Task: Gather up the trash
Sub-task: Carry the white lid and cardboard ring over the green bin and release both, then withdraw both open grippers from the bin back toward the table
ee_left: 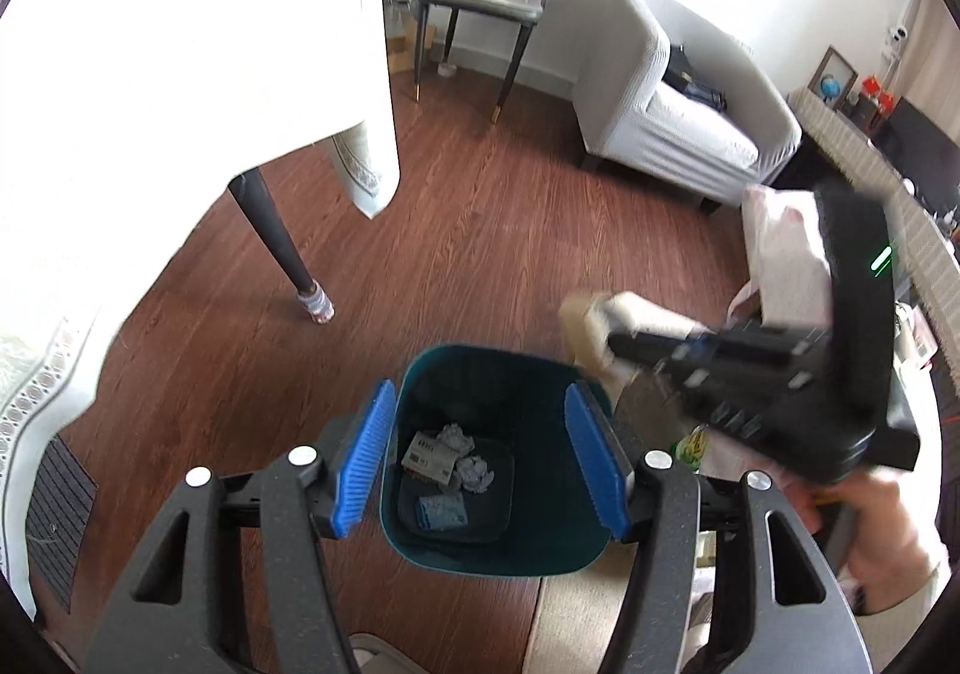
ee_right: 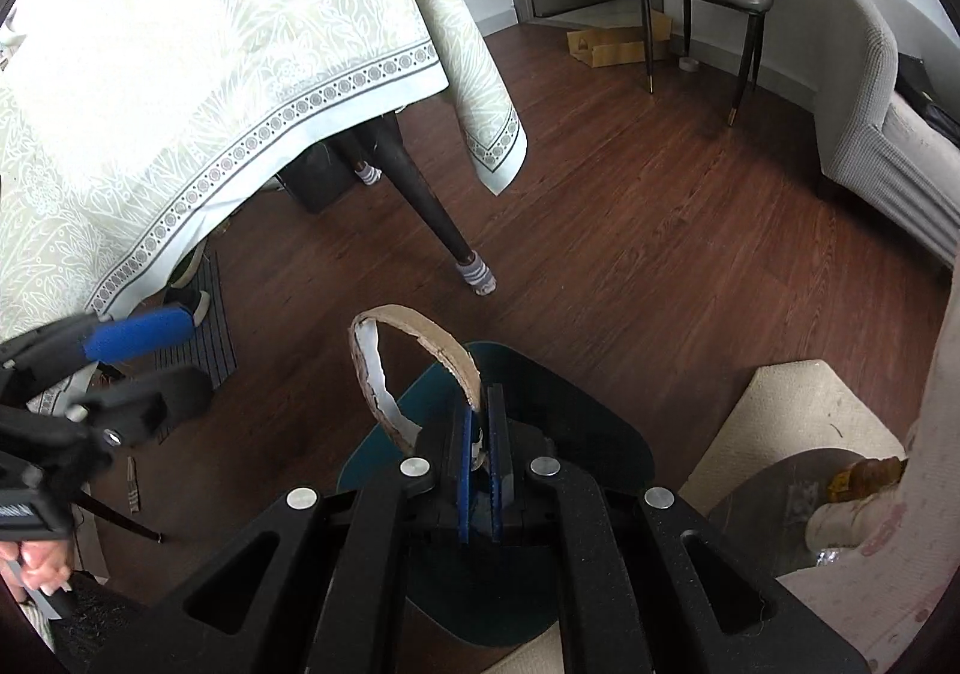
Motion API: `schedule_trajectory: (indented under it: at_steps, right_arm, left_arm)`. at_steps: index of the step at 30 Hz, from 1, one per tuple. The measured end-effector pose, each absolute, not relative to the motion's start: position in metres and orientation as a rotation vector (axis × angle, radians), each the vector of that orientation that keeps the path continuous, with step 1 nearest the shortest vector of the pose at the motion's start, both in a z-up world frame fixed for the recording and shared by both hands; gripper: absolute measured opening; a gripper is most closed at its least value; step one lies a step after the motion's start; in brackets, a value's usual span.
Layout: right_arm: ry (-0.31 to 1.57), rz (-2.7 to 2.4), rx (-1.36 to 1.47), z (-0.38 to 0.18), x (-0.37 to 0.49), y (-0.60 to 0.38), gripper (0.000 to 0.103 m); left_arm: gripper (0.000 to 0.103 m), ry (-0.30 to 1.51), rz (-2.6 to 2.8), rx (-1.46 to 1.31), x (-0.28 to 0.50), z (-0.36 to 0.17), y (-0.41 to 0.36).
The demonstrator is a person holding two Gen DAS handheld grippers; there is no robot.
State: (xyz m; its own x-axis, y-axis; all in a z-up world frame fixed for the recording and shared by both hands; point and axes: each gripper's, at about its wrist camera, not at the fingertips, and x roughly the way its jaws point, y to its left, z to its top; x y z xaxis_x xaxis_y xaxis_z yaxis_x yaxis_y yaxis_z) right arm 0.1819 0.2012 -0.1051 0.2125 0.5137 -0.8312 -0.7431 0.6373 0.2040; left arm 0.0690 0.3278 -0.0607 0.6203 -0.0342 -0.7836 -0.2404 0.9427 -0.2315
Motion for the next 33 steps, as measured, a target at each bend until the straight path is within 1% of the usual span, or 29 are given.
schedule_trajectory:
  at_steps: [5, 9, 17, 19, 20, 21, 23, 25, 33]
  right_arm:
    - [1.103, 0.894, -0.321, -0.127, 0.176, 0.209, 0.005]
    - [1.14, 0.879, -0.367, -0.141, 0.17, 0.21, 0.005]
    - [1.188, 0.882, -0.423, -0.156, 0.16, 0.206, 0.005]
    - [1.209, 0.88, -0.432, -0.16, 0.16, 0.202, 0.006]
    - [1.22, 0.88, -0.436, -0.162, 0.16, 0.202, 0.014]
    - [1.223, 0.878, -0.44, -0.162, 0.159, 0.2, 0.031]
    - [1.204, 0.869, -0.433, -0.16, 0.157, 0.195, 0.059]
    - [1.18, 0.884, -0.436, -0.156, 0.154, 0.193, 0.057]
    - [1.142, 0.907, -0.419, -0.14, 0.154, 0.177, 0.057]
  left_arm:
    - [0.057, 0.851, 0.118, -0.344, 0.066, -0.041, 0.329]
    - [0.056, 0.825, 0.12, -0.325, 0.066, -0.028, 0.326]
    - [0.056, 0.811, 0.104, -0.333, 0.077, -0.02, 0.316]
    - [0.056, 0.807, 0.099, -0.333, 0.079, -0.017, 0.312]
    - [0.056, 0.805, 0.096, -0.332, 0.078, -0.016, 0.309]
    - [0.056, 0.803, 0.092, -0.329, 0.079, -0.015, 0.306]
    - [0.056, 0.801, 0.085, -0.322, 0.082, -0.014, 0.301]
    - [0.056, 0.798, 0.078, -0.315, 0.085, -0.012, 0.296]
    - [0.056, 0.767, 0.062, -0.316, 0.092, -0.001, 0.282]
